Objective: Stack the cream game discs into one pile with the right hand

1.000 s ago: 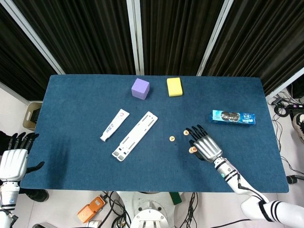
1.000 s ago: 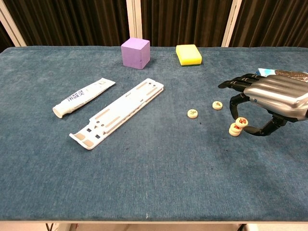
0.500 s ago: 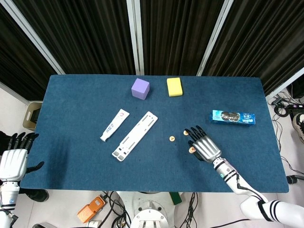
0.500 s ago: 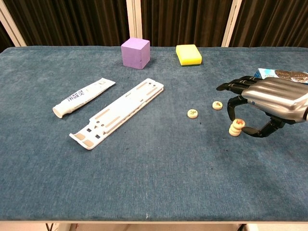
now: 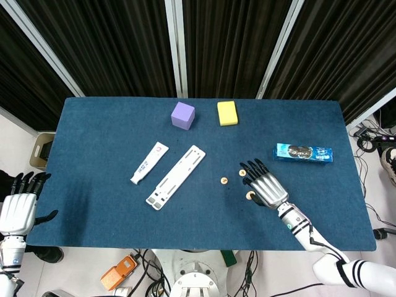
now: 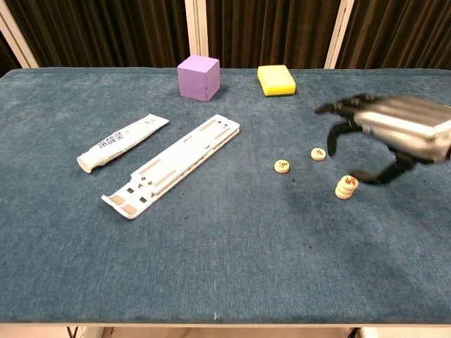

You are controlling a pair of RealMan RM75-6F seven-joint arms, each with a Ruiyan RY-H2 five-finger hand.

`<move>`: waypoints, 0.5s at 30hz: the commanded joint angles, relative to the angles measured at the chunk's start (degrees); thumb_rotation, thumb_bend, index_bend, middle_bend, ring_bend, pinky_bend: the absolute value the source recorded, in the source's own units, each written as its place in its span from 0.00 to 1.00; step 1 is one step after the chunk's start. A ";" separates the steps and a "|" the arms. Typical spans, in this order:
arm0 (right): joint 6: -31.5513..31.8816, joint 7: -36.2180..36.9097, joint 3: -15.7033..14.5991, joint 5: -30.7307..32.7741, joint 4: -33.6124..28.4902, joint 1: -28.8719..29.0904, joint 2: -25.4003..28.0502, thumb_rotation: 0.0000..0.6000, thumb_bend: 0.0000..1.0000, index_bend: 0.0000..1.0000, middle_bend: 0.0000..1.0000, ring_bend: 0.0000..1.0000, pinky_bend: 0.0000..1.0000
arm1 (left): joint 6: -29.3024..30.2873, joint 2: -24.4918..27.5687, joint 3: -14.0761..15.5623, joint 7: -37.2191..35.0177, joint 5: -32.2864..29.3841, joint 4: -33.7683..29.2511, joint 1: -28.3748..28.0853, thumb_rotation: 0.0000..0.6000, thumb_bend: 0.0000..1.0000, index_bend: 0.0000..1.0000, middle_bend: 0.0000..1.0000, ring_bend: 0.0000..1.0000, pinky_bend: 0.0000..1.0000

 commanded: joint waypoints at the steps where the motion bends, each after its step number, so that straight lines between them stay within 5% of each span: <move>1: -3.24 -1.02 2.83 3.40 -3.09 2.65 0.70 1.00 0.51 0.43 0.09 0.01 0.08 | 0.04 0.02 -0.10 0.19 0.23 -0.26 -0.18 1.00 0.07 0.15 0.13 0.07 0.00; 7: -10.06 -10.76 5.99 12.80 -3.00 7.89 -2.81 1.00 0.41 0.44 0.09 0.01 0.08 | 0.18 0.12 0.05 0.66 0.31 -0.67 -0.11 1.00 0.08 0.15 0.13 0.07 0.00; 15: -13.15 -16.70 6.23 20.12 1.86 12.01 -8.17 1.00 0.41 0.45 0.09 0.01 0.08 | -0.06 -0.08 0.34 0.12 -0.44 0.00 0.41 1.00 0.07 0.15 0.13 0.07 0.00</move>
